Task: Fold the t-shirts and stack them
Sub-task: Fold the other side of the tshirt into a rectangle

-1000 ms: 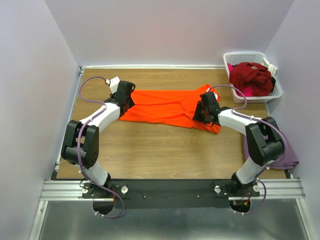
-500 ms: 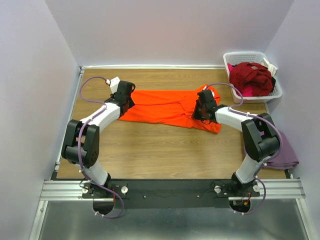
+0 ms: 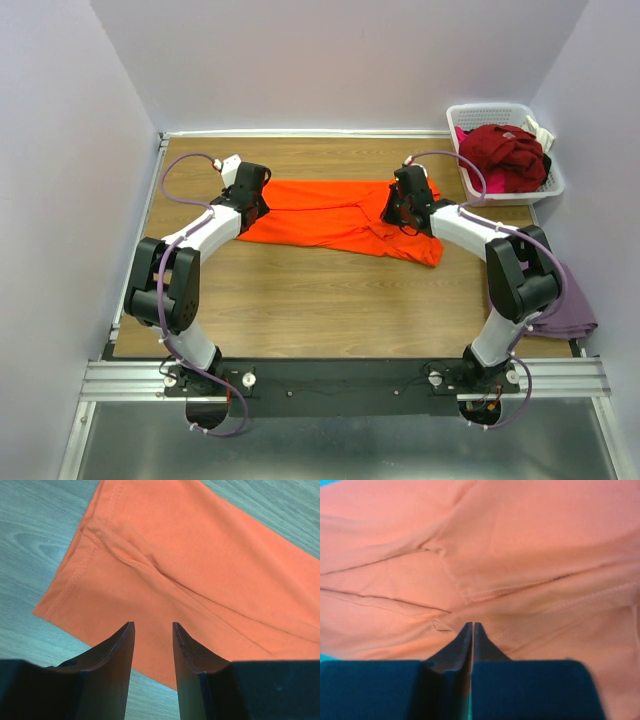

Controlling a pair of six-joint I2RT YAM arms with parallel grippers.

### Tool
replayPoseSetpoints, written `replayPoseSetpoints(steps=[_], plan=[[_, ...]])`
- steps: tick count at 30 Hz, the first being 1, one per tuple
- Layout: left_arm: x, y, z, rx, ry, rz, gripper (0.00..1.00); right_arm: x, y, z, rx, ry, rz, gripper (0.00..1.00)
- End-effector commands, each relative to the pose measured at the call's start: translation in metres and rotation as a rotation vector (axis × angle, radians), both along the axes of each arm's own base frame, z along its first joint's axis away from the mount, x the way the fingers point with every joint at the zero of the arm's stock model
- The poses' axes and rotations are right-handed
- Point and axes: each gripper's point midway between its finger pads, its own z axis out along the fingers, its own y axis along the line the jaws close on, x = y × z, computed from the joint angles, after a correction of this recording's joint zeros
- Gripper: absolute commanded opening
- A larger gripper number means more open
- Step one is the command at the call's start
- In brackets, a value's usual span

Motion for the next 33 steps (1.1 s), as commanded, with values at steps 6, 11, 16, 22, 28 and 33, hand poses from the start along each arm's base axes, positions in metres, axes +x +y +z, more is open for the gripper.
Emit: replayPoseSetpoints(steps=[6,11,16,22,28,33], plan=[[-0.001,-0.003,-0.009,0.003,0.021,-0.015,0.45,-0.019,0.003,0.0,-0.011,0.029,0.038,0.42],[-0.001,-0.004,-0.011,0.001,0.024,-0.018,0.45,-0.031,-0.001,-0.012,-0.022,0.066,0.034,0.43],[-0.002,-0.004,-0.012,0.004,0.027,-0.018,0.45,-0.036,-0.005,-0.02,-0.041,0.085,0.022,0.43],[-0.001,-0.005,-0.012,0.003,0.027,-0.021,0.45,-0.041,-0.007,-0.03,-0.056,0.112,0.02,0.43],[-0.001,-0.004,-0.012,0.007,0.025,-0.021,0.45,-0.04,-0.003,-0.04,-0.055,0.136,0.031,0.41],[-0.001,-0.003,-0.01,0.01,0.025,-0.02,0.45,-0.038,0.001,-0.046,-0.053,0.147,0.037,0.35]])
